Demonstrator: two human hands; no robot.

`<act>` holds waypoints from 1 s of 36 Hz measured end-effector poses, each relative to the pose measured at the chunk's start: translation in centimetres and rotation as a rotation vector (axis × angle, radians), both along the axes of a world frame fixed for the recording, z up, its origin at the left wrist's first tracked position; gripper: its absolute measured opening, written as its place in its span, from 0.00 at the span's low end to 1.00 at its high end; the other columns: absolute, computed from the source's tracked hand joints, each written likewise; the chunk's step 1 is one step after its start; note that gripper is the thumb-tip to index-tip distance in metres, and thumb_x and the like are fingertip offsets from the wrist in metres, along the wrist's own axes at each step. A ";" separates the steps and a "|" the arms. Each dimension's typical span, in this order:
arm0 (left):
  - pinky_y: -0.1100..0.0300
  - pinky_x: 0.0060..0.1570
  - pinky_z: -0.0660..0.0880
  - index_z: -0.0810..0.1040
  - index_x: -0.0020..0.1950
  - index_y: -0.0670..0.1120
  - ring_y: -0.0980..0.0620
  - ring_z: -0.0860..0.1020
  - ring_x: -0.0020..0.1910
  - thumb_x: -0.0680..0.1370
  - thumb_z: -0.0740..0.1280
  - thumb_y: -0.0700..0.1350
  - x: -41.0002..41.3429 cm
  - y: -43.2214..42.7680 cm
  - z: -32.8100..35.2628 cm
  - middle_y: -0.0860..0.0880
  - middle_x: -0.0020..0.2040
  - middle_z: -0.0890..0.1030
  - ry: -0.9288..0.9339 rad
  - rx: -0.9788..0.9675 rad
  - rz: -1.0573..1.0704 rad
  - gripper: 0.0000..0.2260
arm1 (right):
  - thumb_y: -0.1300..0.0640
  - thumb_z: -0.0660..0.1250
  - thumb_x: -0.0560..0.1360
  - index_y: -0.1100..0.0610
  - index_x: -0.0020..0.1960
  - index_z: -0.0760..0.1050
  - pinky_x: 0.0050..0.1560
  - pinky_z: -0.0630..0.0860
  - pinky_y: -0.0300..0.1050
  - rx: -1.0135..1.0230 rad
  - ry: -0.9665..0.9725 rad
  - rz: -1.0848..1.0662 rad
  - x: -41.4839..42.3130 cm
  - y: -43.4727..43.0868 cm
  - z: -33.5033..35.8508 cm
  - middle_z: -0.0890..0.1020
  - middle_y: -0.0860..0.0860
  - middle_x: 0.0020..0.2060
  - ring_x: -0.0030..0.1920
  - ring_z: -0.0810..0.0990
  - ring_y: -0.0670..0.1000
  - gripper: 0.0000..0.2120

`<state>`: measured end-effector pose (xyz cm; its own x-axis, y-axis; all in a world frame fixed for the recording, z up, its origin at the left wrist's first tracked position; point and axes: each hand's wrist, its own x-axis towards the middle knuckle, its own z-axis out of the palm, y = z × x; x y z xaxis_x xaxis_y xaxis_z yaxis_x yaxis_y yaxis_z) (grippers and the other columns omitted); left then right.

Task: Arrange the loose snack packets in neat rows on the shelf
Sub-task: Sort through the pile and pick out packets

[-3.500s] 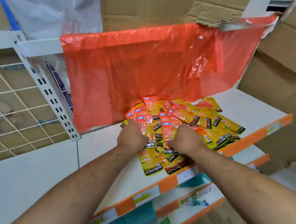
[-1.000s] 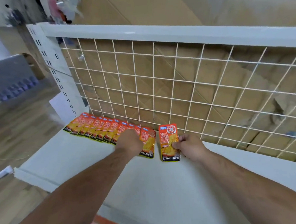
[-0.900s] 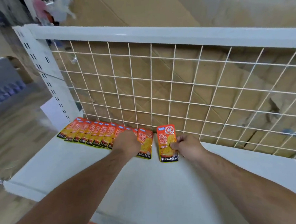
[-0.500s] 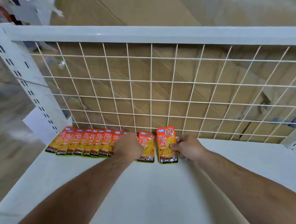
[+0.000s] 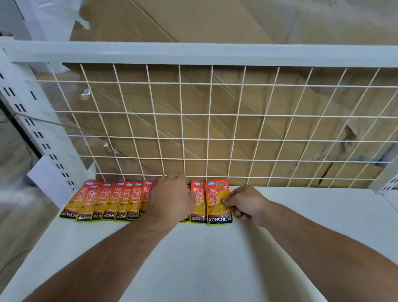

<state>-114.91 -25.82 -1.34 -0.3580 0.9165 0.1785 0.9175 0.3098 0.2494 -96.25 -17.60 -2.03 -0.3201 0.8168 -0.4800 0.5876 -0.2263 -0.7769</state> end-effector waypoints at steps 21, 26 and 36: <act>0.53 0.55 0.71 0.72 0.65 0.48 0.47 0.72 0.61 0.76 0.62 0.54 -1.1 -2.5 0.1 0.48 0.59 0.78 0.053 -0.019 -0.045 0.19 | 0.51 0.66 0.74 0.54 0.44 0.73 0.41 0.73 0.43 0.378 -0.520 0.038 -3.5 -0.5 -0.2 0.80 0.52 0.44 0.44 0.78 0.54 0.07; 0.54 0.58 0.70 0.71 0.66 0.49 0.48 0.71 0.61 0.76 0.61 0.55 -0.5 -2.6 0.2 0.49 0.61 0.77 0.071 -0.036 -0.084 0.20 | 0.50 0.66 0.75 0.53 0.45 0.71 0.43 0.73 0.43 0.432 -0.558 0.024 -3.6 -1.1 0.1 0.82 0.52 0.50 0.49 0.81 0.55 0.07; 0.54 0.66 0.63 0.69 0.71 0.51 0.50 0.66 0.68 0.77 0.60 0.57 3.0 -1.8 -0.9 0.53 0.69 0.71 0.034 -0.027 -0.279 0.24 | 0.44 0.63 0.76 0.52 0.63 0.74 0.54 0.75 0.46 0.546 -0.595 0.081 0.6 -3.7 0.0 0.78 0.51 0.60 0.61 0.76 0.55 0.19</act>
